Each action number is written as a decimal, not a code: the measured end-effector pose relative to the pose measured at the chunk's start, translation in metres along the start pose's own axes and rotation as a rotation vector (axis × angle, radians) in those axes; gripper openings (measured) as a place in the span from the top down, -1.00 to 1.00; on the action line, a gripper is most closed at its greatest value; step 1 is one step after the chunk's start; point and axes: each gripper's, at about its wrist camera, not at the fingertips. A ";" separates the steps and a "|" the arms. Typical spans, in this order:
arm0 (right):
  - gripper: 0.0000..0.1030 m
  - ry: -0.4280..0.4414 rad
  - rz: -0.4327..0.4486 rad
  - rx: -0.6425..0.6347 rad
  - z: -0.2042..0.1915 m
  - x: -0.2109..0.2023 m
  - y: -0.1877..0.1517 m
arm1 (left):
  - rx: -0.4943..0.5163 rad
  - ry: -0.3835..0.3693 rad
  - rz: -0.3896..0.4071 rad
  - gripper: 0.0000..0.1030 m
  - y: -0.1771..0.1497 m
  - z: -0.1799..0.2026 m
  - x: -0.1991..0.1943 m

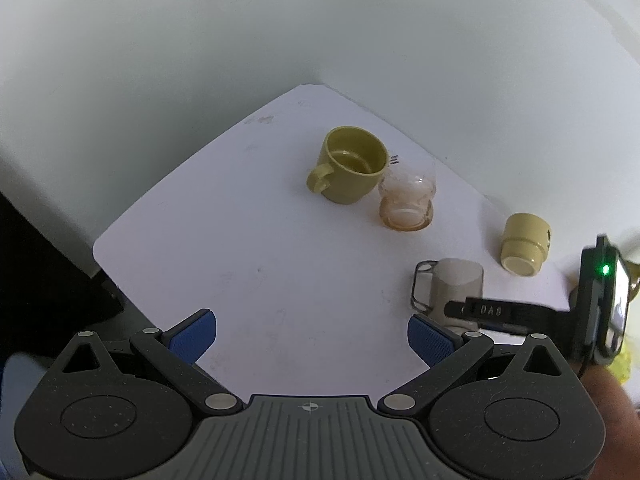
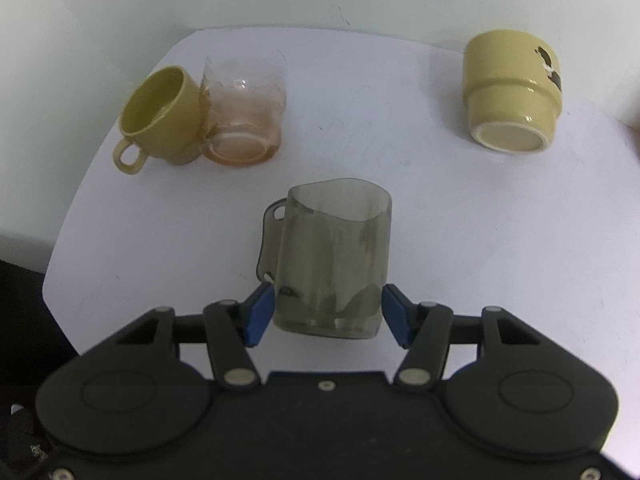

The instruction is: Flip cup upright

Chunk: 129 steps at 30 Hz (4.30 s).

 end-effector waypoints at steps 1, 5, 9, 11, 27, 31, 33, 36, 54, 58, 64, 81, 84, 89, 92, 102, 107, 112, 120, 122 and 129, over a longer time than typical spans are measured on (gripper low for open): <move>-0.10 0.003 0.005 0.002 0.001 -0.001 0.001 | 0.016 0.005 0.005 -1.00 -0.001 0.004 0.001; -0.11 0.023 0.059 0.052 0.021 -0.030 0.005 | 0.054 0.008 0.011 -1.00 -0.002 0.017 0.006; -0.13 0.013 0.092 0.097 0.051 -0.056 -0.003 | 0.119 -0.027 0.039 -1.00 -0.004 0.040 0.013; -0.18 -0.005 0.110 0.099 0.064 -0.068 -0.011 | 0.147 -0.053 0.027 -1.00 -0.004 0.052 0.018; -0.24 -0.112 0.103 0.178 0.144 -0.110 -0.069 | 0.253 -0.078 -0.055 -0.99 -0.018 0.126 0.067; -0.24 -0.115 0.098 0.183 0.153 -0.111 -0.070 | 0.233 -0.021 -0.105 -0.77 -0.031 0.132 0.103; -0.24 -0.114 0.101 0.176 0.160 -0.114 -0.072 | 0.270 -0.013 -0.080 -0.76 -0.038 0.140 0.109; -0.24 -0.127 0.103 0.151 0.168 -0.116 -0.078 | 0.310 -0.018 -0.065 -0.76 -0.046 0.153 0.117; -0.25 -0.148 0.100 0.187 0.210 -0.121 -0.090 | 0.338 -0.014 -0.031 -0.76 -0.052 0.180 0.172; -0.25 -0.147 0.099 0.195 0.214 -0.122 -0.092 | 0.340 0.003 -0.039 -0.74 -0.057 0.177 0.177; -0.25 -0.145 0.102 0.200 0.215 -0.123 -0.093 | 0.347 0.031 -0.040 -0.74 -0.060 0.173 0.183; -0.25 -0.119 0.127 0.192 0.200 -0.127 -0.090 | 0.442 0.036 -0.012 -0.24 -0.055 0.184 0.176; -0.25 -0.116 0.131 0.192 0.198 -0.127 -0.089 | 0.440 0.033 -0.012 -0.24 -0.053 0.183 0.173; -0.25 -0.105 0.136 0.197 0.195 -0.127 -0.087 | 0.454 0.022 0.000 -0.23 -0.049 0.183 0.167; -0.25 -0.098 0.142 0.203 0.193 -0.127 -0.085 | 0.467 0.016 0.009 -0.22 -0.046 0.185 0.160; -0.25 -0.066 0.149 0.208 0.187 -0.122 -0.080 | 0.469 -0.048 0.035 -0.21 -0.020 0.194 0.139; -0.25 -0.070 0.165 0.214 0.186 -0.124 -0.078 | 0.450 -0.057 0.021 -0.21 -0.006 0.194 0.143; -0.25 -0.072 0.171 0.231 0.188 -0.125 -0.079 | 0.474 -0.059 0.002 -0.22 -0.002 0.198 0.150; -0.25 -0.078 0.176 0.245 0.188 -0.126 -0.081 | 0.488 0.017 -0.011 -0.54 -0.009 0.198 0.161; -0.25 -0.076 0.172 0.250 0.189 -0.125 -0.082 | 0.495 0.021 -0.009 -0.54 -0.011 0.198 0.161; -0.25 -0.073 0.172 0.238 0.188 -0.123 -0.080 | 0.528 -0.001 0.021 -0.30 -0.008 0.202 0.165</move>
Point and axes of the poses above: each gripper's, at about its wrist camera, not at the fingertips, and x roughly the way its jaws point, z to its right, y to its top, and after that the axes turned 3 degrees about -y, right-handed
